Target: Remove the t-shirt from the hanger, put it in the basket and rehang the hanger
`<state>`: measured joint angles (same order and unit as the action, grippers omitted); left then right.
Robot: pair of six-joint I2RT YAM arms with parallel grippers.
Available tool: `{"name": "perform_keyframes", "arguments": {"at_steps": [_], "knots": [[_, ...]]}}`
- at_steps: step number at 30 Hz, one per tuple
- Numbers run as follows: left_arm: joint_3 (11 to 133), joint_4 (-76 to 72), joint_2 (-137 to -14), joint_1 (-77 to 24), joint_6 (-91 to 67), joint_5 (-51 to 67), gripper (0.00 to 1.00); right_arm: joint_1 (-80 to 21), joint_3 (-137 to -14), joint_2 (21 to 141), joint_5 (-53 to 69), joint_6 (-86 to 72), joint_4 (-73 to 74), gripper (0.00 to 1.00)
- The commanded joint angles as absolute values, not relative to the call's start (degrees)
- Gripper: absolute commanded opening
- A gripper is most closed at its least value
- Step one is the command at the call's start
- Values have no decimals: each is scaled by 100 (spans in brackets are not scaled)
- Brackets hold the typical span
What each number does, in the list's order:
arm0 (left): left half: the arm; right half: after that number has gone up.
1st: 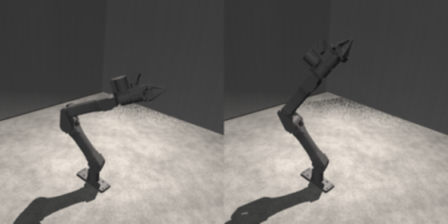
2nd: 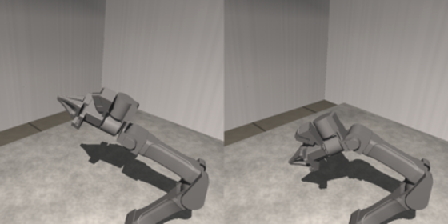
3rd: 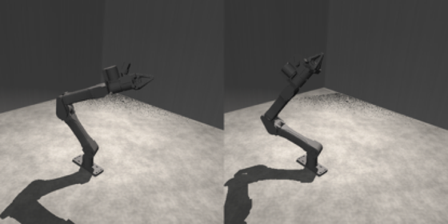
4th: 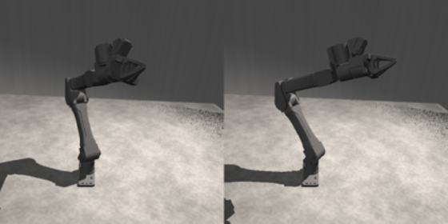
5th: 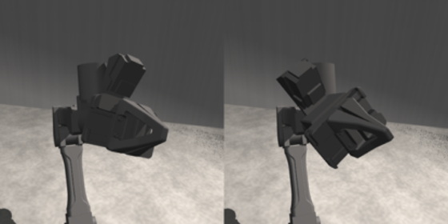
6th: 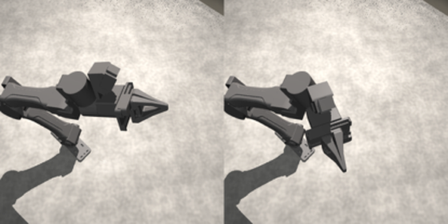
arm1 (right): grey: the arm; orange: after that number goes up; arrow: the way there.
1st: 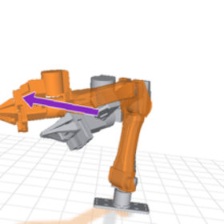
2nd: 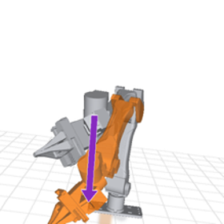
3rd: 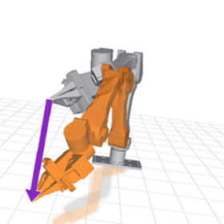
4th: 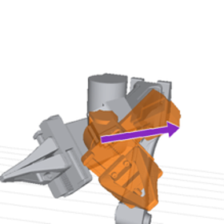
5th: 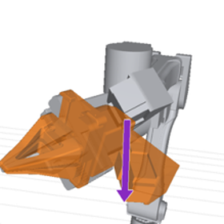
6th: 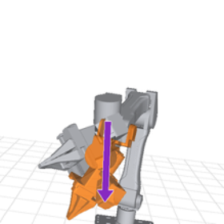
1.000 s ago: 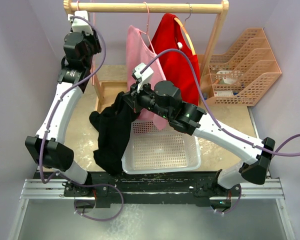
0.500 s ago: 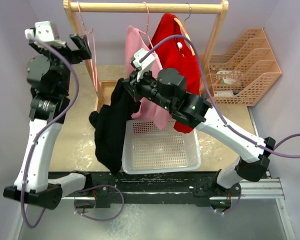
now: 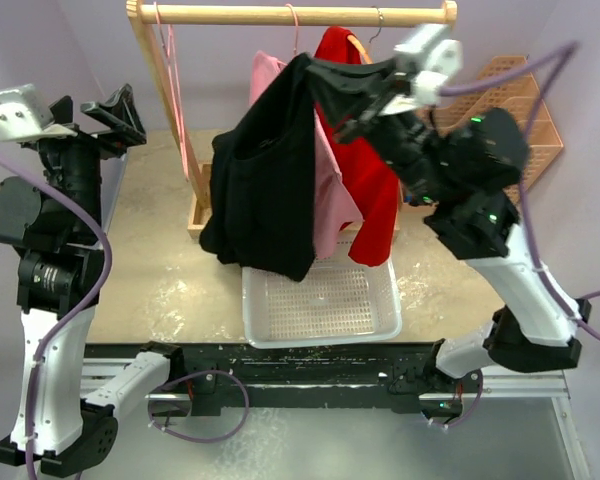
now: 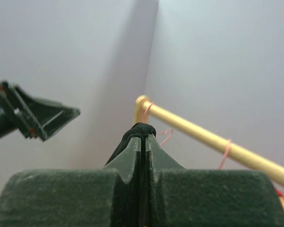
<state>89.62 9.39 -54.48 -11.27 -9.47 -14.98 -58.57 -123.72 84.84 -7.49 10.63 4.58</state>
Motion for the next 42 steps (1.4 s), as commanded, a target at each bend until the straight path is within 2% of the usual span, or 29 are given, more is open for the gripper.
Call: {"name": "perform_keyframes", "arguments": {"at_steps": [1,19,27,34,42], "knots": [[8901,1084,-5330,-1107,-941,-1759,99,-5877,-12185,7673,-714,1569,-999,0],[8612,1240,-5305,-1107,-1516,-1171,99,-5880,-10243,6291,-1621,1794,-1267,0],[8479,1257,-5272,-1106,-1649,-960,99,-5880,-10021,6541,-1873,1685,-1245,0],[8439,1313,-5335,-1103,-1685,-642,99,-5880,-10052,6791,-1085,789,-1049,0],[9034,1656,-5915,-1107,-1771,363,99,-5880,-8202,5967,-1468,-316,-1209,0]]}}
